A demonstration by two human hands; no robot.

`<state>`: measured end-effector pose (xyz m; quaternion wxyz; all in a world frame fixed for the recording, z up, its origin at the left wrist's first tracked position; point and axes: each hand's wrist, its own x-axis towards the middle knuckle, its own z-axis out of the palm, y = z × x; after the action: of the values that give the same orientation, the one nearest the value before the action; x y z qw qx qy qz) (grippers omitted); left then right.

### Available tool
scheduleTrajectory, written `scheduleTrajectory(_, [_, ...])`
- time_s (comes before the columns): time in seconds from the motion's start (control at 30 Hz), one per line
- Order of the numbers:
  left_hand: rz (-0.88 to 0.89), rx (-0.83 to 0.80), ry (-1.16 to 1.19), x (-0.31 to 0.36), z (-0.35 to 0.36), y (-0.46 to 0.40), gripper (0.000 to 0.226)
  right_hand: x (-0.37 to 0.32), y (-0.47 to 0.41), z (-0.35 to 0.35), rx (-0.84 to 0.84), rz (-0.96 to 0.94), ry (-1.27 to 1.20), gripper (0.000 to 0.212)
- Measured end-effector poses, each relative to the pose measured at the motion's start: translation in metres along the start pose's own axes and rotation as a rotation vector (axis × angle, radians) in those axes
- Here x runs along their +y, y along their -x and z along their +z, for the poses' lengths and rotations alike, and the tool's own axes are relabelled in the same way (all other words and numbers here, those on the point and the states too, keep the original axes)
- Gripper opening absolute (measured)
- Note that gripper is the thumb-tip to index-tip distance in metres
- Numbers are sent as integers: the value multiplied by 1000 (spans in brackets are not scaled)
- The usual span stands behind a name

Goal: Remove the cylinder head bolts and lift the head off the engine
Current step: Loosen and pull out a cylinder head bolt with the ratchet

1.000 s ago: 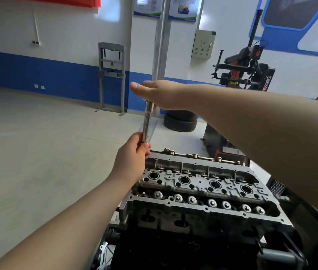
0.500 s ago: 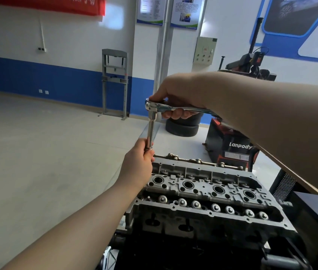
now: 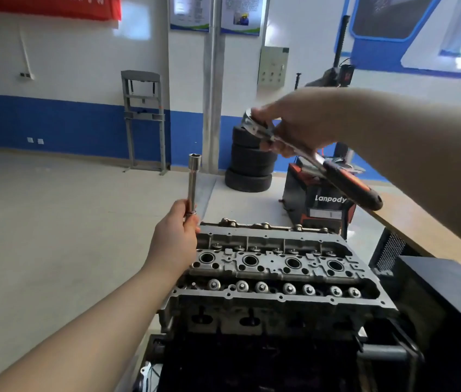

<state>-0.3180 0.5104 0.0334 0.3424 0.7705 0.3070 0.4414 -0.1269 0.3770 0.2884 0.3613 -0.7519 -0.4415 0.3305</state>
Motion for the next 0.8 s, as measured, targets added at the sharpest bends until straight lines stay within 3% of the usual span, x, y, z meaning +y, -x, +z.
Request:
scheduleTrajectory(0.1, [2,3,-8,4,0,0,9,65,17,-21,146,86,215,29])
scheduleTrajectory(0.2, [-7,-7,-52,9,-8,5,13,128,38,-38,375,161,464,66])
scheduleTrajectory(0.27, [-65,-81,-109,16,-11,14,43,170,57,-48,461,200,638,82])
scheduleTrajectory(0.37, [-30,-7,-286,34,-17,40,86,242,75,-65,547,165,894,76])
scheduleTrajectory(0.43, [174,-40,-382,61,-14,60,82,292,84,-76,583,174,874,73])
scheduleTrajectory(0.53, [422,-341,-495,97,11,78,63,350,94,-81,594,187,808,81])
scheduleTrajectory(0.63, [426,-498,-546,107,35,79,54,389,108,-78,625,175,877,81])
scheduleTrajectory(0.7, [343,-553,-562,98,43,75,51,411,118,-74,682,163,1008,68])
scheduleTrajectory(0.8, [271,-614,-630,82,46,72,53,430,123,-78,772,129,956,58])
